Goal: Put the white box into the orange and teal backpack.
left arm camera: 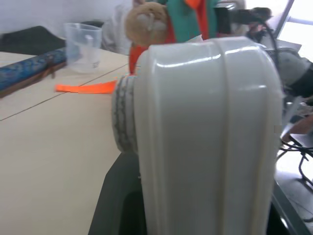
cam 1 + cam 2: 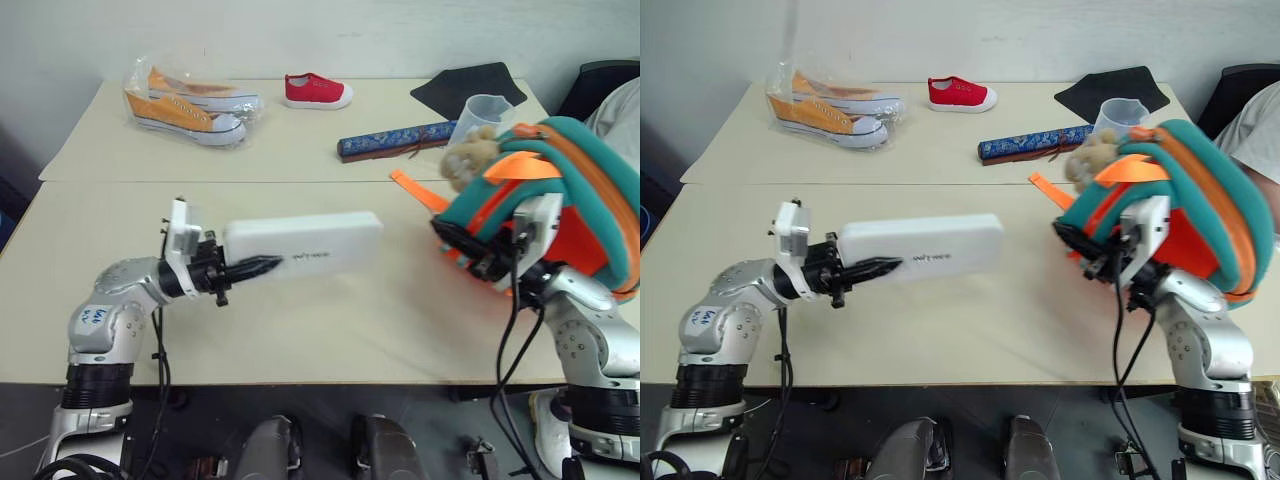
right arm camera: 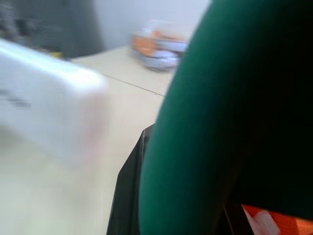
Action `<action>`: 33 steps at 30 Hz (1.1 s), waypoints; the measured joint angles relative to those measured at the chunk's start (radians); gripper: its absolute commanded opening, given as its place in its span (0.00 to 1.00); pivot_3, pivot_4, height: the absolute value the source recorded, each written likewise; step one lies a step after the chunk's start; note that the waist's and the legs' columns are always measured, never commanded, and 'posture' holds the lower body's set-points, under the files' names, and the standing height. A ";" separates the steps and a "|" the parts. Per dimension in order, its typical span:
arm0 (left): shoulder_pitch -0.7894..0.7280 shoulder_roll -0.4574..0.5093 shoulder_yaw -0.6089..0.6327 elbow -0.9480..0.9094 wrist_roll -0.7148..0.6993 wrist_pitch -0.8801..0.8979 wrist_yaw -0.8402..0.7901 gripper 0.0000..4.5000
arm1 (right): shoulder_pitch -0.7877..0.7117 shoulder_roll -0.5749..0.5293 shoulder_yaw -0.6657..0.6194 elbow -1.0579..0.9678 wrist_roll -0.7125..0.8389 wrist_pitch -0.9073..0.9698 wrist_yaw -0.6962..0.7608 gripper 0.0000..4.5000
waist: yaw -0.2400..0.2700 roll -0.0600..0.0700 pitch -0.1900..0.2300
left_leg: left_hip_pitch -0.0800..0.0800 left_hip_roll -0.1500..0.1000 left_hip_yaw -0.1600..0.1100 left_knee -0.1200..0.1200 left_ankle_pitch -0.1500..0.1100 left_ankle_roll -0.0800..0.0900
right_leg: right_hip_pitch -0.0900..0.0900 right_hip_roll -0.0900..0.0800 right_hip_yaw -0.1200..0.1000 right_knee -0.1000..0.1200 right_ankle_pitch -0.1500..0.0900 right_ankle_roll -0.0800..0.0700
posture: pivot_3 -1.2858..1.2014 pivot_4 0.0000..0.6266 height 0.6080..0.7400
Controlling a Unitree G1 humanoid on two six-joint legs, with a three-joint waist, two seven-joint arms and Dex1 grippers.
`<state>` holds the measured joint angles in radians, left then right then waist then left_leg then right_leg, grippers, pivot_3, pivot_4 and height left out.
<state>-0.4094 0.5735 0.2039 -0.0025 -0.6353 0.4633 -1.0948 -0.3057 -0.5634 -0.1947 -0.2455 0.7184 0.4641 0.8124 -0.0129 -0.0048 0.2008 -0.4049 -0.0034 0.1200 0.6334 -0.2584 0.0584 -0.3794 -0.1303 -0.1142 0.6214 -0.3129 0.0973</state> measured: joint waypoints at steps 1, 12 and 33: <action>0.000 0.006 0.017 0.024 0.000 -0.003 0.010 0.28 | -0.002 0.007 0.015 -0.050 0.054 0.048 -0.007 0.01 | 0.001 0.000 0.000 | 0.000 0.000 0.000 0.000 -0.001 -0.001 | 0.000 0.000 0.000 0.000 0.000 0.000 | 0.52 0.24 1.00; 0.047 0.077 0.188 -0.025 -0.126 0.073 0.050 0.28 | 0.198 -0.319 -0.172 -0.301 0.697 0.441 -0.016 0.01 | 0.012 -0.003 0.001 | -0.002 -0.001 -0.002 0.002 -0.010 0.002 | 0.004 -0.001 0.000 -0.011 0.001 0.001 | 0.52 0.24 1.00; -0.269 -0.030 -0.118 0.083 -0.001 -0.089 -0.064 0.28 | 0.183 -0.379 -0.161 -0.147 0.536 0.476 0.127 0.01 | 0.038 -0.004 0.001 | -0.003 -0.001 0.001 0.004 -0.005 0.004 | 0.003 0.001 0.000 -0.009 0.002 0.004 | 0.52 0.24 1.00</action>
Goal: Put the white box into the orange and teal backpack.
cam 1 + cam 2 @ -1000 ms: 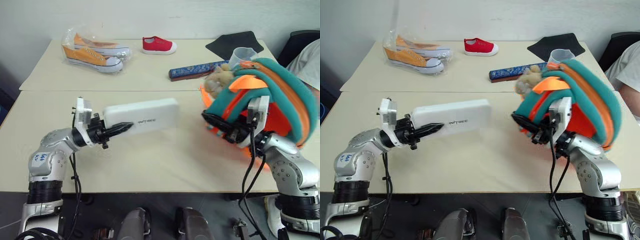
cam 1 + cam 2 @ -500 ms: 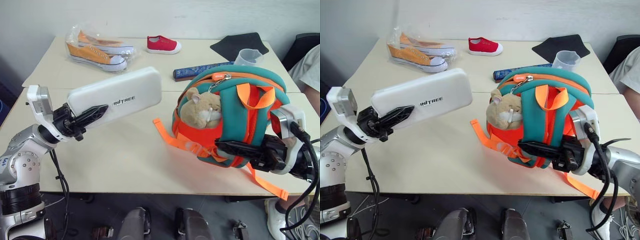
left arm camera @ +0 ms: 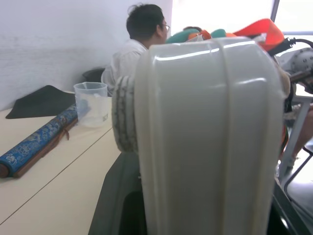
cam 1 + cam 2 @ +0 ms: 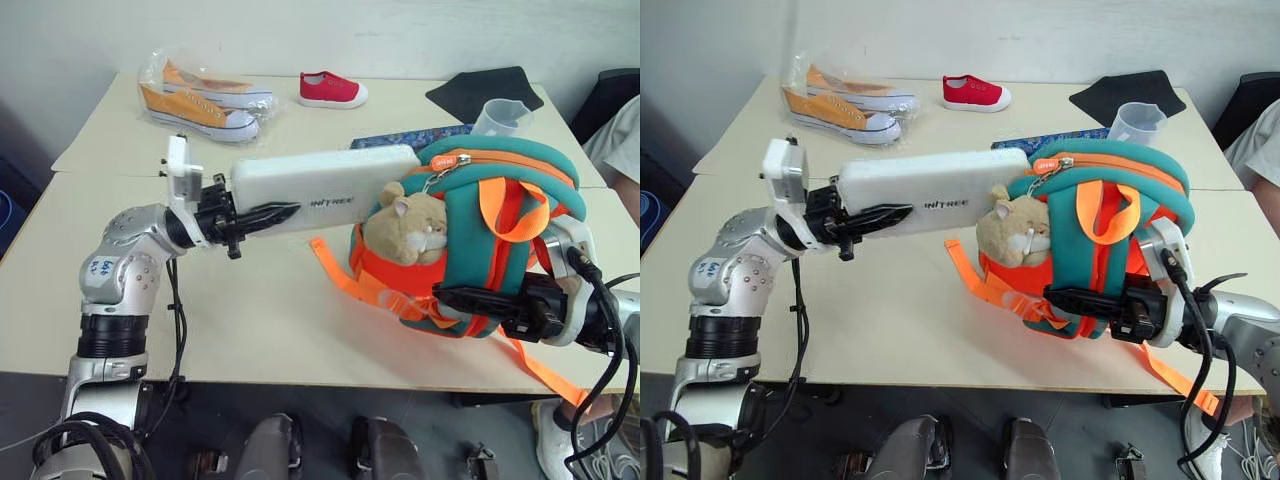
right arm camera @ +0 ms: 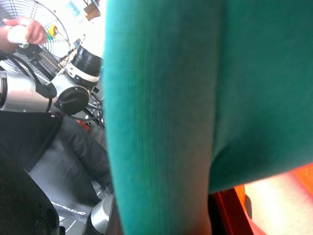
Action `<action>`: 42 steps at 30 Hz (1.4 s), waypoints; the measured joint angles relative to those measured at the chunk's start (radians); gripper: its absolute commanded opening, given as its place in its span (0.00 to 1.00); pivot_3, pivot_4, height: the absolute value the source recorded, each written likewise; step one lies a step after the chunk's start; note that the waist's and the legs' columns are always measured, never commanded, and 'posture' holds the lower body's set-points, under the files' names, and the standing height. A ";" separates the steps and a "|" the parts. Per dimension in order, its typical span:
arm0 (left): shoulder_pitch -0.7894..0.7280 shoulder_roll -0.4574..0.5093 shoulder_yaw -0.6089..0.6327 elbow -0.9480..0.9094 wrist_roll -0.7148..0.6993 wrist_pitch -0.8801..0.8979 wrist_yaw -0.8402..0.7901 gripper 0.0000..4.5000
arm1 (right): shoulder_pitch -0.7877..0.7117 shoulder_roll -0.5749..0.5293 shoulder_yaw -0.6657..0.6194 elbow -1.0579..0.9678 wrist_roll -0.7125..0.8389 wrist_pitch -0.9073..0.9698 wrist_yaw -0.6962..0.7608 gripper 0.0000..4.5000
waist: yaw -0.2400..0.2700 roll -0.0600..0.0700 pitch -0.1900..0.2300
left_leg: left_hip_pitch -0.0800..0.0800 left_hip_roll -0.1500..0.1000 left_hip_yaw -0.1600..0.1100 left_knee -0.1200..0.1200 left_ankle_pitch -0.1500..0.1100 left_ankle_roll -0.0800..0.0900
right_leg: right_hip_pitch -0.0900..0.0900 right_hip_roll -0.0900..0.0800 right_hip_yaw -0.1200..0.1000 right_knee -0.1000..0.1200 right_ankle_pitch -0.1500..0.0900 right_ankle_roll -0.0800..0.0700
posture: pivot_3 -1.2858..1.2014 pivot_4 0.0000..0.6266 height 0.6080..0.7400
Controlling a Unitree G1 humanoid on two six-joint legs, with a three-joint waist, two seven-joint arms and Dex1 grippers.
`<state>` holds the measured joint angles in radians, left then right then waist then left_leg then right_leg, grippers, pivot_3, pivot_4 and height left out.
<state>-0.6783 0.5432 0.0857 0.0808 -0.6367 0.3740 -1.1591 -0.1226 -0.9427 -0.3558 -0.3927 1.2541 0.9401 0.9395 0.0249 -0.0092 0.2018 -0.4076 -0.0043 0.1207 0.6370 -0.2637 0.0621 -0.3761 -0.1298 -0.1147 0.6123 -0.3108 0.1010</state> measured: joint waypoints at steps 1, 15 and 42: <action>-0.004 0.010 -0.020 0.007 0.021 -0.017 -0.019 0.28 | 0.000 0.000 0.000 -0.001 -0.004 0.000 0.000 0.01 | 0.000 0.000 0.000 | 0.000 0.000 0.000 0.000 0.000 0.000 | 0.000 0.000 0.000 -0.001 0.000 0.000 | 0.52 0.24 1.00; -0.395 -0.308 -0.309 0.275 0.318 -0.027 0.064 0.36 | -0.005 0.040 0.018 -0.030 -0.037 -0.005 -0.020 0.00 | 0.015 0.000 0.000 | -0.013 0.000 -0.003 0.013 -0.002 0.006 | -0.006 -0.001 -0.003 0.000 0.002 0.004 | 0.52 0.24 1.00; -0.131 -0.176 -0.115 0.034 0.147 -0.112 -0.170 0.99 | 0.066 0.072 0.002 -0.046 -0.093 -0.069 -0.034 0.00 | 0.003 0.000 0.000 | -0.014 -0.002 -0.008 0.020 -0.003 0.009 | 0.001 -0.004 -0.006 -0.001 0.005 0.007 | 0.52 0.24 1.00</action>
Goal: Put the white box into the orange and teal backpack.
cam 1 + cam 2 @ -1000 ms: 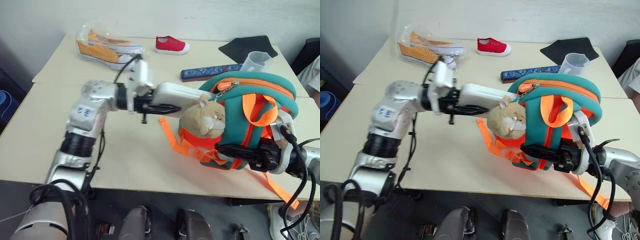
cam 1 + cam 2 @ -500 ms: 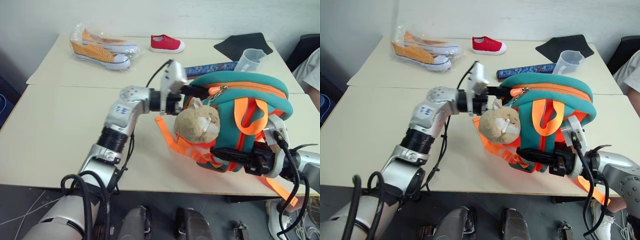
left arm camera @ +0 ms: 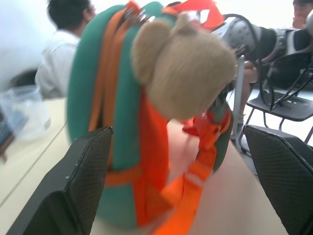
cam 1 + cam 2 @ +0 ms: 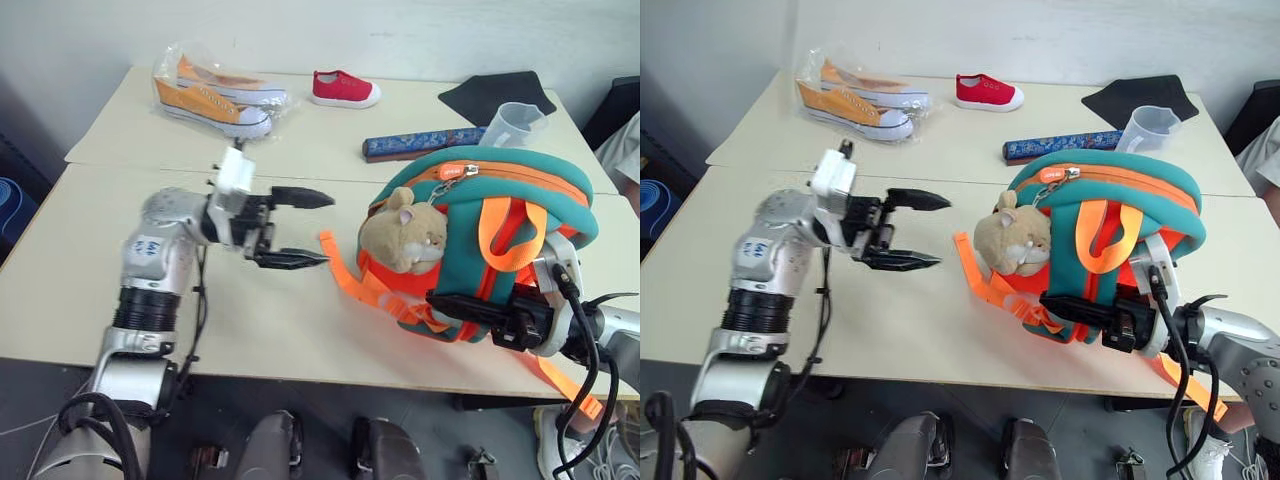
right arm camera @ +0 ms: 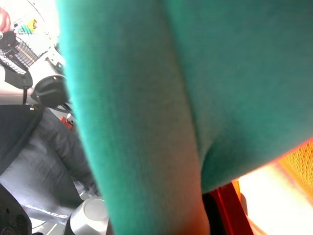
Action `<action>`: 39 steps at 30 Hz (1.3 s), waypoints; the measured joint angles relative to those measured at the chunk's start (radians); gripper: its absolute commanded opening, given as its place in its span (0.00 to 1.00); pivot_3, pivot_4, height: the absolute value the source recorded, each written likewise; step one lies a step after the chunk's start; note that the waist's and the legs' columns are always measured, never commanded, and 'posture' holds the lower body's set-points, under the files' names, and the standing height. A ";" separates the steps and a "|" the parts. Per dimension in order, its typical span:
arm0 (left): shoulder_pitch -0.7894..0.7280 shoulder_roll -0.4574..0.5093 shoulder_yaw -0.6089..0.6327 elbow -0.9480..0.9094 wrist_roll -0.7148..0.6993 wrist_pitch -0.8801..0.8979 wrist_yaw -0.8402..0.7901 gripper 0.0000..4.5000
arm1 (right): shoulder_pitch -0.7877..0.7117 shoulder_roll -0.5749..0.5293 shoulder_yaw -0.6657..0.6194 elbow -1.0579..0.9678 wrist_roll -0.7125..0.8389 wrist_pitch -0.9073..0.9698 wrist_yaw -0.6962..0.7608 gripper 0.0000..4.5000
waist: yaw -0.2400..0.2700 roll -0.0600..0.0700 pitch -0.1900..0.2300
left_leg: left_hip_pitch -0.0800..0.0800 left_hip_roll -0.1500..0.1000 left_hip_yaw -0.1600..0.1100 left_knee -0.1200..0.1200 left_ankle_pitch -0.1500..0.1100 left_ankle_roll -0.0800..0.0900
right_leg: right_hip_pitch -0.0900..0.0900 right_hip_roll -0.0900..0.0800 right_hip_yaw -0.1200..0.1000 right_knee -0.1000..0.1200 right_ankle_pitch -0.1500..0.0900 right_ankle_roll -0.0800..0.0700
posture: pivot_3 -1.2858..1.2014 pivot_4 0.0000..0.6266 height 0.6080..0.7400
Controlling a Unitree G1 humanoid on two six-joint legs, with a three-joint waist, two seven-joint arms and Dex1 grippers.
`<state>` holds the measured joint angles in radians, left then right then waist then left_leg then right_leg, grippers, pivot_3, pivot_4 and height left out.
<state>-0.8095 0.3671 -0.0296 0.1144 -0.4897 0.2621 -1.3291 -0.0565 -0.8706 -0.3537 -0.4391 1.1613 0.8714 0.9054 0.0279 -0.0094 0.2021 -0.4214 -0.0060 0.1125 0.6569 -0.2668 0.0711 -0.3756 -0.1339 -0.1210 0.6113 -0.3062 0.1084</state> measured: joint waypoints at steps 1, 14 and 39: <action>0.002 -0.027 -0.017 -0.012 0.004 -0.006 0.020 0.99 | -0.005 0.000 0.004 0.006 -0.004 -0.001 0.005 0.00 | -0.001 0.000 0.000 | 0.000 0.000 0.000 0.000 0.000 0.000 | 0.000 0.000 0.000 0.000 0.000 0.000 | 0.52 0.24 1.00; 0.018 -0.110 -0.053 0.008 0.057 -0.091 0.163 0.48 | -0.053 0.021 0.033 0.014 -0.030 0.001 -0.005 0.00 | -0.001 0.000 0.000 | 0.000 0.001 0.000 0.000 0.001 0.000 | 0.000 0.001 -0.002 0.001 0.000 0.000 | 0.52 0.24 1.00; -0.034 -0.026 -0.039 0.653 0.336 -0.349 0.363 0.25 | 0.082 0.047 -0.039 -0.048 0.024 -0.024 -0.086 0.00 | -0.001 0.000 0.000 | 0.000 0.000 0.000 -0.001 0.000 0.000 | -0.002 0.001 -0.003 0.001 0.000 0.000 | 0.52 0.24 1.00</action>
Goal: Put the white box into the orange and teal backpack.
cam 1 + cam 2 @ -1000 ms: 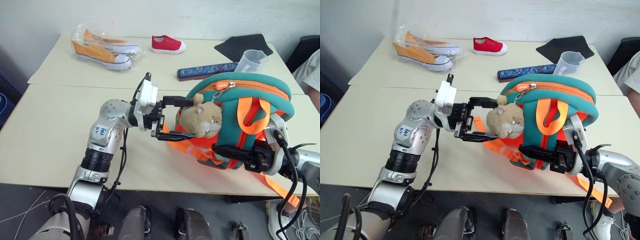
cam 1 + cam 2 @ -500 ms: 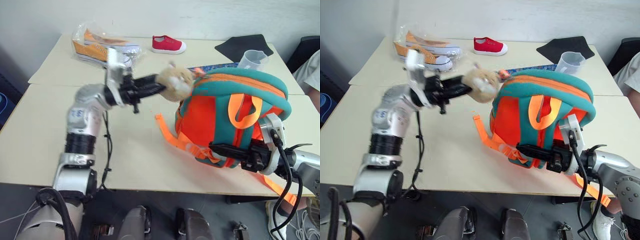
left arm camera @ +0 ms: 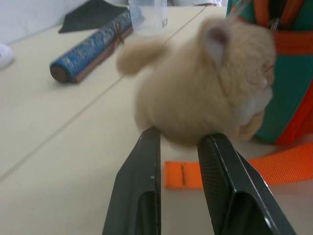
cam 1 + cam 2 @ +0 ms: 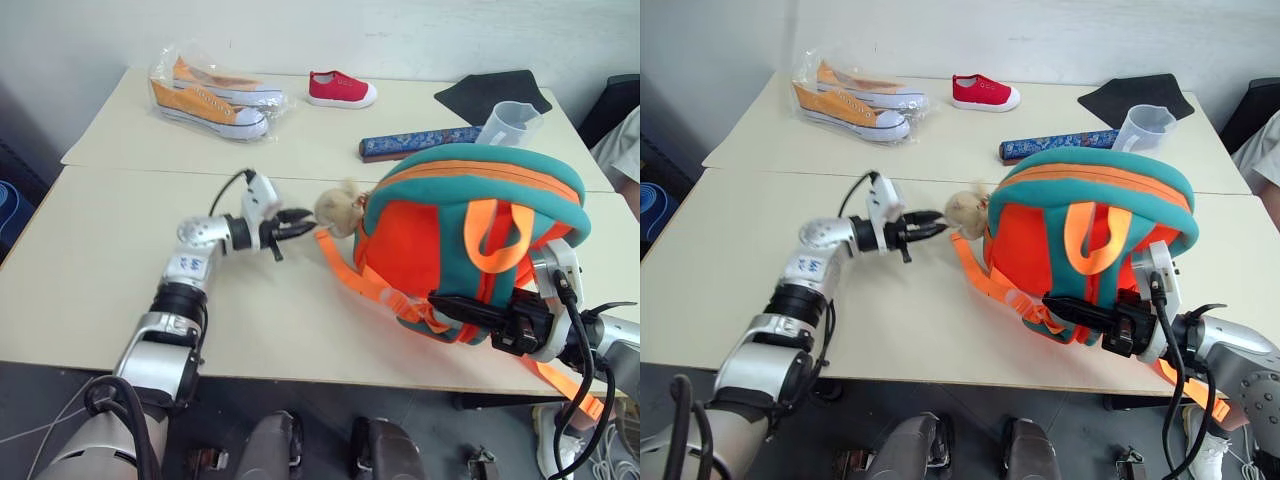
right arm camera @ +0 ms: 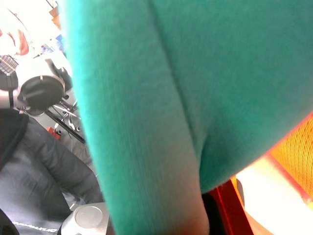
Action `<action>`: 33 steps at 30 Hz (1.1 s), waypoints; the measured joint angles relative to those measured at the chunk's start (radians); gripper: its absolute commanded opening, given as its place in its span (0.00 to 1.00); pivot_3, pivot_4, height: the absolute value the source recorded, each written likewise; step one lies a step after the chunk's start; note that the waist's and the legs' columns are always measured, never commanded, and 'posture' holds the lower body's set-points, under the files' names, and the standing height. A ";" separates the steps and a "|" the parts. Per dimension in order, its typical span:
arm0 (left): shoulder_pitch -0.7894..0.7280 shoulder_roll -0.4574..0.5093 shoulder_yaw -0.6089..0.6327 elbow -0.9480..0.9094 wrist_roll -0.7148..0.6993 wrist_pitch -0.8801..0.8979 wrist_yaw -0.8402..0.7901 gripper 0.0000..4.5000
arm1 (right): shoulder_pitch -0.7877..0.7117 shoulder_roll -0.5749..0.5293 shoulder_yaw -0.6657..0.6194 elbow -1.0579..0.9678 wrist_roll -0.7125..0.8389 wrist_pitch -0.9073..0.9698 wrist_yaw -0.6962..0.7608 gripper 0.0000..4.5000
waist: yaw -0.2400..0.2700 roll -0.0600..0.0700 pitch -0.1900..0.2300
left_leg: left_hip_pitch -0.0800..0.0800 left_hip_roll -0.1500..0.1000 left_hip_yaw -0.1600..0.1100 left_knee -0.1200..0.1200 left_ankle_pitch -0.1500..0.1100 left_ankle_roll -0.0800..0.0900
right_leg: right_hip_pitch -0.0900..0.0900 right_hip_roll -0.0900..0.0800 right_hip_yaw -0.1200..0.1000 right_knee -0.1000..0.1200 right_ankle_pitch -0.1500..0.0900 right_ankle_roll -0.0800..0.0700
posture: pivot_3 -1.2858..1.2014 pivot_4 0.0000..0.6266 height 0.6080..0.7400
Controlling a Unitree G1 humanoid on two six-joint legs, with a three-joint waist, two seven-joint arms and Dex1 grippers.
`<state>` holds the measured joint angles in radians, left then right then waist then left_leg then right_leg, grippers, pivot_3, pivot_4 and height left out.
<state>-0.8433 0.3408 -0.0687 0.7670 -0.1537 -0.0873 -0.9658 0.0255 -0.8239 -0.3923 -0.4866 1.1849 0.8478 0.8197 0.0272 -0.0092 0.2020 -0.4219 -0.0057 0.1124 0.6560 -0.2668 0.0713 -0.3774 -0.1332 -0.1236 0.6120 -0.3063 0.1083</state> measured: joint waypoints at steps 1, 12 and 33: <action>0.023 -0.008 -0.002 -0.005 0.000 0.002 -0.006 0.25 | 0.002 0.010 -0.003 0.000 0.007 -0.001 -0.003 0.00 | 0.000 0.000 0.000 | 0.000 0.000 0.000 0.000 0.000 0.000 | 0.000 0.000 0.000 0.000 0.000 0.000 | 0.52 0.24 1.00; 0.202 0.120 0.063 -0.304 -0.122 0.184 -0.146 0.80 | -0.003 0.050 0.002 0.028 -0.144 -0.106 -0.016 0.68 | -0.004 0.001 0.000 | 0.001 0.000 0.000 -0.001 -0.003 -0.006 | 0.000 0.000 0.001 0.000 0.000 0.000 | 0.52 0.24 1.00; 0.834 0.451 0.332 -0.727 -0.155 0.069 -0.153 1.00 | 0.106 -0.079 -0.190 0.751 -0.745 -0.992 0.438 0.98 | -0.007 0.003 0.000 | 0.014 0.001 0.008 -0.014 -0.003 -0.011 | 0.002 -0.003 0.005 -0.001 -0.002 -0.005 | 0.52 0.24 1.00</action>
<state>-0.0097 0.7921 0.2635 0.0397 -0.3088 -0.0184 -1.1189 0.1319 -0.9031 -0.5821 0.2640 0.4397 -0.1442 1.2576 0.0198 -0.0064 0.2022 -0.4082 -0.0046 0.1202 0.6418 -0.2696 0.0604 -0.3759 -0.1359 -0.1182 0.6110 -0.3084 0.1033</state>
